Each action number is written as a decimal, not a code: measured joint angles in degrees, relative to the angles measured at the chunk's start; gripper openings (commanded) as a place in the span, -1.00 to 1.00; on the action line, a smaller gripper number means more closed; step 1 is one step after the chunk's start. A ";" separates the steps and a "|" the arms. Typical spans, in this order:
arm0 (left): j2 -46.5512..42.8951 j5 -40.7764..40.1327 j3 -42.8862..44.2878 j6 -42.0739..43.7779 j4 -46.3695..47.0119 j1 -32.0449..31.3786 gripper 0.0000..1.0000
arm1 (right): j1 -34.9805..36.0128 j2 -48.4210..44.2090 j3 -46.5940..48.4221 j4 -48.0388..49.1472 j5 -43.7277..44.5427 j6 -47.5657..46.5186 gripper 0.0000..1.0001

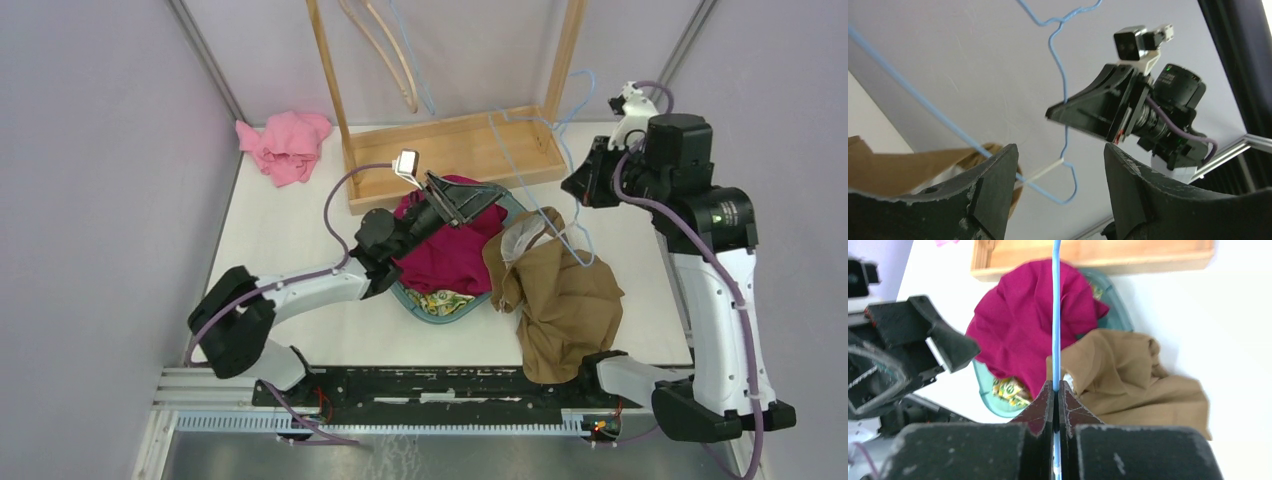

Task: Place the skirt on the hanger
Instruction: Hang the skirt on the hanger.

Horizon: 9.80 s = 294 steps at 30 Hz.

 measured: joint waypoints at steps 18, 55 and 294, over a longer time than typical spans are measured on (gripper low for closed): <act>-11.19 -0.42 -3.06 20.37 -47.17 -7.96 0.44 | -0.11 5.31 16.96 -8.57 9.35 -4.00 -0.98; -1.22 -4.76 6.08 20.15 -65.88 -10.34 0.30 | -0.11 2.51 12.00 -7.63 9.27 -4.52 -0.98; -8.41 2.75 9.55 34.82 -88.08 15.69 -0.22 | 2.86 -5.92 -12.28 6.91 -15.08 -4.04 -0.97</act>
